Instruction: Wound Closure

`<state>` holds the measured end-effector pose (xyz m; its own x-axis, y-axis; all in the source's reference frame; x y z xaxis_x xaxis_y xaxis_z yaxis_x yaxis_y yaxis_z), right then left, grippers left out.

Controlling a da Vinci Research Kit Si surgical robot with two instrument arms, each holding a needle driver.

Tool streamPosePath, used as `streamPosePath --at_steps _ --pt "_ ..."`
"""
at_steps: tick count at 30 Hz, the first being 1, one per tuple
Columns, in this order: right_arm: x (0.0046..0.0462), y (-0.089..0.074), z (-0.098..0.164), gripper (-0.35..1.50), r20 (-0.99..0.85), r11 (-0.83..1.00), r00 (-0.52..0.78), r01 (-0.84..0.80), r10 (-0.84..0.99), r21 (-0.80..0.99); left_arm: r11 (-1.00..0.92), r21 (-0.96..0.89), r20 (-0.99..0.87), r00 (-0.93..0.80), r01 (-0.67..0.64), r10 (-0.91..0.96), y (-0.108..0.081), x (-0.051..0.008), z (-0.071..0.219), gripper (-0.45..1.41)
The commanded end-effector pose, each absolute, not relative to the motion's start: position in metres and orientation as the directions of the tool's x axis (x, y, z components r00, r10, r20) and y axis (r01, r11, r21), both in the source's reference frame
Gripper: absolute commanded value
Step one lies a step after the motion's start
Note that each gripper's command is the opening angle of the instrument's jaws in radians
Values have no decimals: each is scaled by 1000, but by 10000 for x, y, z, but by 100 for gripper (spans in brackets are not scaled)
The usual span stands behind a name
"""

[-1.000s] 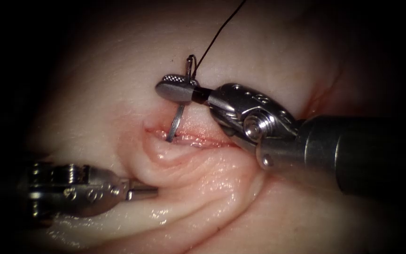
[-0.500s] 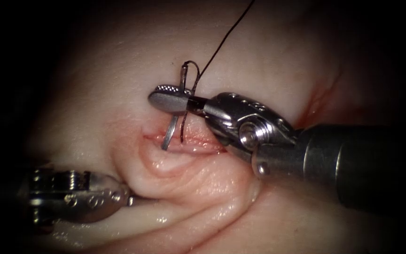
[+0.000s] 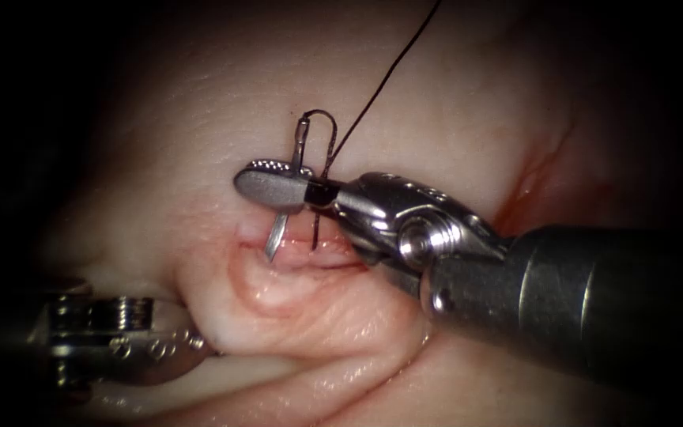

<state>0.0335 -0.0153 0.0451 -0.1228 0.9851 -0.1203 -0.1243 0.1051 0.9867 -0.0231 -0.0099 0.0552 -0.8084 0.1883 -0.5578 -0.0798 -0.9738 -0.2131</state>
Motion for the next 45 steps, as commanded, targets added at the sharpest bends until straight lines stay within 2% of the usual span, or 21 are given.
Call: streamPosePath --at_steps 1,14,35,45 --pt "339 -153 455 -35 -107 92 -121 -126 987 988 -974 -213 -558 -808 -79 188 -99 -236 557 -45" --pt "343 -165 444 -35 22 -25 -84 -37 996 999 -974 -213 -559 -808 -79 188 -99 -236 558 -45" --pt "361 -185 410 -35 68 -66 -79 25 995 998 -974 -213 -559 -808 -78 187 -99 -235 558 -45" --pt "367 -165 417 -35 80 -78 -143 21 986 997 -974 -211 -559 -808 -79 187 -100 -235 559 -45"
